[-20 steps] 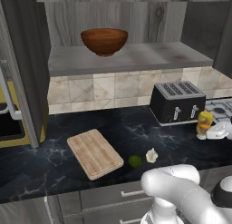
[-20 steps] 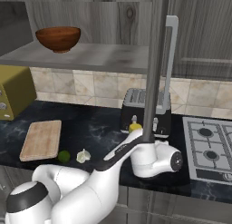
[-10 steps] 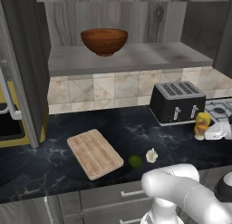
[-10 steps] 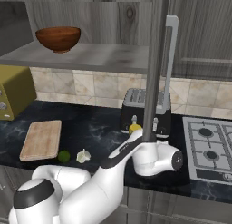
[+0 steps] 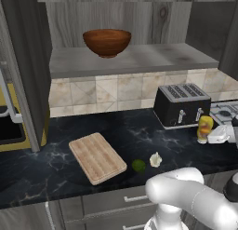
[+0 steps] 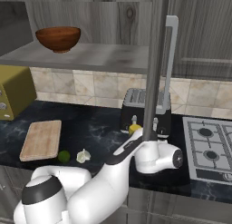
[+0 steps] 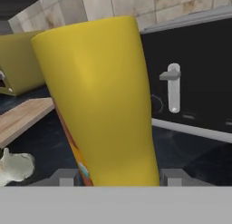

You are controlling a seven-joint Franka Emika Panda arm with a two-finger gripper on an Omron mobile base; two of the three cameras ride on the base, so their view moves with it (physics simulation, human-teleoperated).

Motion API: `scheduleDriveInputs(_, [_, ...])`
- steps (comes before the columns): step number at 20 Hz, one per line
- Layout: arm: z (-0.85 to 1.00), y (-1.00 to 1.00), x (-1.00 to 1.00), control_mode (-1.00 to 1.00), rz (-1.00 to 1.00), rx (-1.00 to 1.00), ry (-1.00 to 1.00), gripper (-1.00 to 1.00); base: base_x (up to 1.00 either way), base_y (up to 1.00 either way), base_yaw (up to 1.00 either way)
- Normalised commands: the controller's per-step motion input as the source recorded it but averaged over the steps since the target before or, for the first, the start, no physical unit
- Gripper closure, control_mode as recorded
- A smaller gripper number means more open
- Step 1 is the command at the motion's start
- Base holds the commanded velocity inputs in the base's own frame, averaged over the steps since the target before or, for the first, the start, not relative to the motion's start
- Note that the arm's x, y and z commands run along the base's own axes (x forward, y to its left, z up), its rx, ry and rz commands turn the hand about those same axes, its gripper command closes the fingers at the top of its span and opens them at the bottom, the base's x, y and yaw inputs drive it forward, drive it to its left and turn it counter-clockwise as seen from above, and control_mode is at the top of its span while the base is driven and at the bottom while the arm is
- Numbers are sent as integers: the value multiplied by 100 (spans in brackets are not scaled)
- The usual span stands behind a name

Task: Open the cabinet. Place the bowl and condiment on the counter. Then place the lime and garlic on the cutting board.

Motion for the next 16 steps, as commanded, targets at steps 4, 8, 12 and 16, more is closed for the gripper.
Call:
scheduleDriveInputs(4, [-9, -5, 10, -100, 3, 0, 0, 100, 0, 0, 0])
scheduleDriveInputs(8, [-3, -10, 13, -100, 3, 0, 0, 100, 0, 0, 0])
scheduleDriveInputs(12, [0, -14, 12, -100, 3, 2, 0, 100, 0, 0, 0])
scheduleDriveInputs(16, [0, -9, 4, -100, 3, 1, -2, 100, 0, 0, 0])
